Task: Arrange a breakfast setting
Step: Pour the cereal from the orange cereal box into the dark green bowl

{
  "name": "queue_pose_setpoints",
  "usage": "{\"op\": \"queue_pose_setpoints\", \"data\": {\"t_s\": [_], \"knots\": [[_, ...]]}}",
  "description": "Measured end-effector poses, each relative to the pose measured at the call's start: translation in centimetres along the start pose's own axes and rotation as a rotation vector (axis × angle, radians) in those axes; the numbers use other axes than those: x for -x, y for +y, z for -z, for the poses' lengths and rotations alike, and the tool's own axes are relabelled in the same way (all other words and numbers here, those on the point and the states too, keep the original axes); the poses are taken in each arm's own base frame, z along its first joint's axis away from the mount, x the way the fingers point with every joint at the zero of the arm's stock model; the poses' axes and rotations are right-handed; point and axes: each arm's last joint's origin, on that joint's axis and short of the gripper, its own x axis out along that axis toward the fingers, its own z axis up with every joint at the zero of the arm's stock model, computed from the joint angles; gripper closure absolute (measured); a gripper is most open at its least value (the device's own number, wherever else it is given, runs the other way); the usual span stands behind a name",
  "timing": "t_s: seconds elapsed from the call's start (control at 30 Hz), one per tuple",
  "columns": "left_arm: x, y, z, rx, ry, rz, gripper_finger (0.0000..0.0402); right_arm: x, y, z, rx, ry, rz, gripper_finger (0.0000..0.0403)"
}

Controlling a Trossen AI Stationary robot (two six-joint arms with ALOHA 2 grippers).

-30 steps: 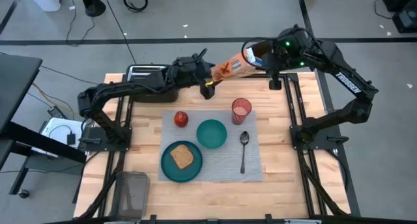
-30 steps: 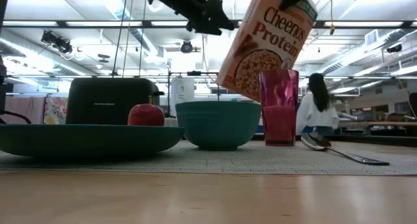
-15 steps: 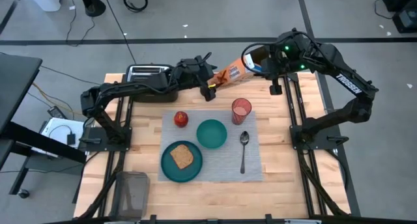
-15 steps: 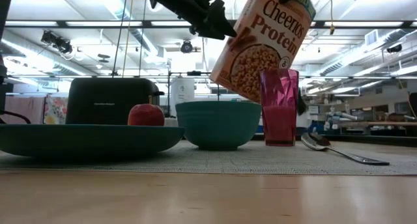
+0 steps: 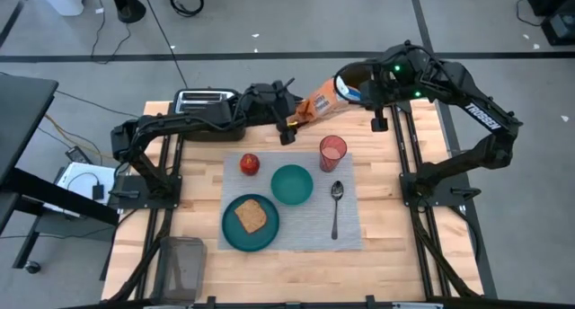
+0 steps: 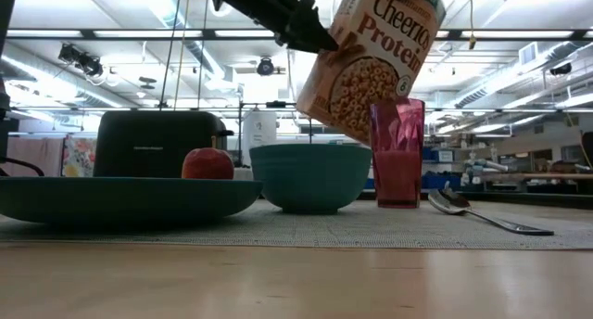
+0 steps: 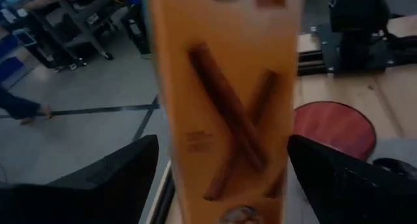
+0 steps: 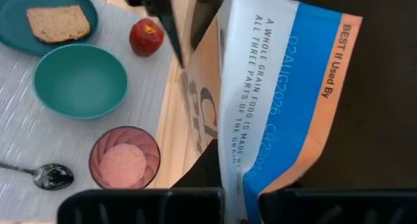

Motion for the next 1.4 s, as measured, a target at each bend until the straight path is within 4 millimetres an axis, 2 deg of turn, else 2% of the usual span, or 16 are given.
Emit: {"op": "queue_pose_setpoints", "data": {"t_s": [0.4, 0.6, 1.03, 1.17, 1.4], "knots": [[0.8, 0.2, -0.4, -0.045, -0.008, -0.002, 0.0051, 1.7, -0.3, -1.6, 0.018, -0.131, 0.034, 0.0397], [1.0, 0.3, -0.5, -0.046, -0.007, -0.008, 0.0055, 1.6, 0.0, -2.0, 0.031, -0.146, 0.023, 0.0398], [1.3, 0.1, -0.9, -0.096, -0.011, -0.060, 0.0170, 1.1, -0.2, -2.4, 0.021, -0.143, 0.056, 0.0391], [2.1, 0.4, -1.4, -0.100, -0.026, -0.084, 0.0179, 1.3, -0.5, -2.9, 0.029, -0.181, 0.100, 0.0354], [3.6, 0.8, -2.3, -0.088, -0.051, -0.122, 0.0181, 2.2, -1.1, -3.8, 0.008, -0.300, 0.188, 0.0236]]}}
